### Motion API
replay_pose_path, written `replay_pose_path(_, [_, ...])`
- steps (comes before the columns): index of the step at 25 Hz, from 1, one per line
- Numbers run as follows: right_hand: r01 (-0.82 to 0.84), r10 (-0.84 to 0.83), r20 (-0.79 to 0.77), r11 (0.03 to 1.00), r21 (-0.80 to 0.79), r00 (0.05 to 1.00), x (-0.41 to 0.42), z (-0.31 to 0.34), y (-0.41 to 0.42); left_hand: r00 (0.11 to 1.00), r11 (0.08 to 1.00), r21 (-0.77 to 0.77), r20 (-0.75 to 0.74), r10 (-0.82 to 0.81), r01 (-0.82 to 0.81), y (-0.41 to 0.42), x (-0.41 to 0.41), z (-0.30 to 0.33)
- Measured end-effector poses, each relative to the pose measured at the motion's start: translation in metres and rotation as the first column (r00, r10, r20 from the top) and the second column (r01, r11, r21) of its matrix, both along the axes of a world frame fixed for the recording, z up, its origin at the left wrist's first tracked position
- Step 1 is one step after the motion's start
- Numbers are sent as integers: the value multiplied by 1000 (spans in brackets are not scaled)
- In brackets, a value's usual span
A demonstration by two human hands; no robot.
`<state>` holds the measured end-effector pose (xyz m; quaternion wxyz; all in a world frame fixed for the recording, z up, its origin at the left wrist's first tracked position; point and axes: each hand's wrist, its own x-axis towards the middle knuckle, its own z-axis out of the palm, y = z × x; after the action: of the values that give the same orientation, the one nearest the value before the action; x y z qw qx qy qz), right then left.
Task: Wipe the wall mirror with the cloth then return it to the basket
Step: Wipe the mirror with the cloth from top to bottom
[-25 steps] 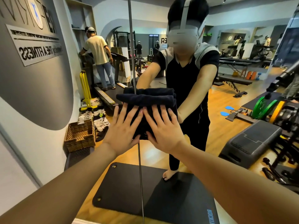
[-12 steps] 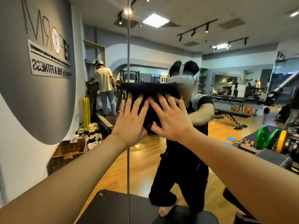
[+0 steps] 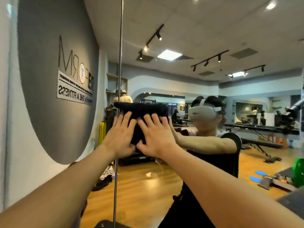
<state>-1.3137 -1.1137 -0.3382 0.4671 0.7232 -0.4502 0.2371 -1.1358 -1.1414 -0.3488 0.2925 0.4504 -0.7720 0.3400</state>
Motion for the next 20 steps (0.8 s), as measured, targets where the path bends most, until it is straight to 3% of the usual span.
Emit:
replay_pose_path(7, [-78,94,-109,986,146,990,-17,15,15,991,987,99,-18,130,-128,17,-13,-3])
replay_pose_path(11, [-70,82,-90,989,130,993,-16,20,24,988,985,79,-12,153,-151,21,-18,-6])
replay_pose_path(15, [-104,104,-4,992,77,995,-12,5,9,991,989,-92,-57,-119,113,4,-7,-7])
replay_pose_path(20, [-169,172,54,984,-60,984,-2,15,-13,863,879,-218,-196,-465,424,-29,-5,3])
